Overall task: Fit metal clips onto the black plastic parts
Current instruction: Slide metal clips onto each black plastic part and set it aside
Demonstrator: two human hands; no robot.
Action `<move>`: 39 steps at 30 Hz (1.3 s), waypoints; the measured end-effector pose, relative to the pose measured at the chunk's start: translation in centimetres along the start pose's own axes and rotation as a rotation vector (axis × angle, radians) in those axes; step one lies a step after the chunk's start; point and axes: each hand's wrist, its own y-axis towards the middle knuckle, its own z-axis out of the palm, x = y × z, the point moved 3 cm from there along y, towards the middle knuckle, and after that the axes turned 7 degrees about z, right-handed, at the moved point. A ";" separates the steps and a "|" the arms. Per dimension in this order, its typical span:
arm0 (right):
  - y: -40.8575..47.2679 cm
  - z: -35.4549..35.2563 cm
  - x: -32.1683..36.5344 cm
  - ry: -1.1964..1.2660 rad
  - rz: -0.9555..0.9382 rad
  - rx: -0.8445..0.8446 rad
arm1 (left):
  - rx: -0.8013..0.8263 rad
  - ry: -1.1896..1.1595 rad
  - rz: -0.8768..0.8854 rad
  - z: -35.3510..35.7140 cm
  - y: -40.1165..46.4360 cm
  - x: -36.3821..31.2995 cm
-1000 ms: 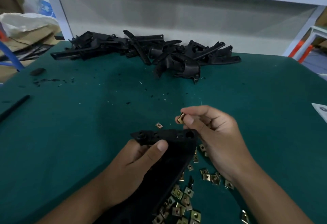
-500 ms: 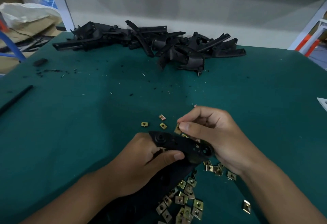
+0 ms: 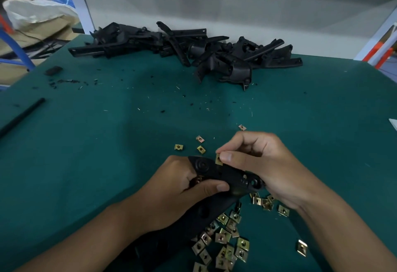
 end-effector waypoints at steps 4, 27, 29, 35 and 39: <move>0.0 0.0 0.1 0.019 -0.043 0.001 | -0.092 -0.049 -0.031 -0.2 -0.1 0.1; 0.5 0.5 -0.3 0.041 -0.305 -0.093 | -0.363 -0.441 0.029 -2.0 0.3 0.1; 0.6 0.5 -0.4 0.038 -0.310 -0.103 | -0.362 -0.459 0.037 -2.1 0.4 0.2; 0.4 0.7 -0.4 -0.016 -0.318 -0.105 | -0.392 -0.442 0.039 -2.5 0.4 0.4; 0.4 0.9 -0.7 -0.025 -0.312 -0.087 | -0.372 -0.446 0.028 -2.4 0.5 0.6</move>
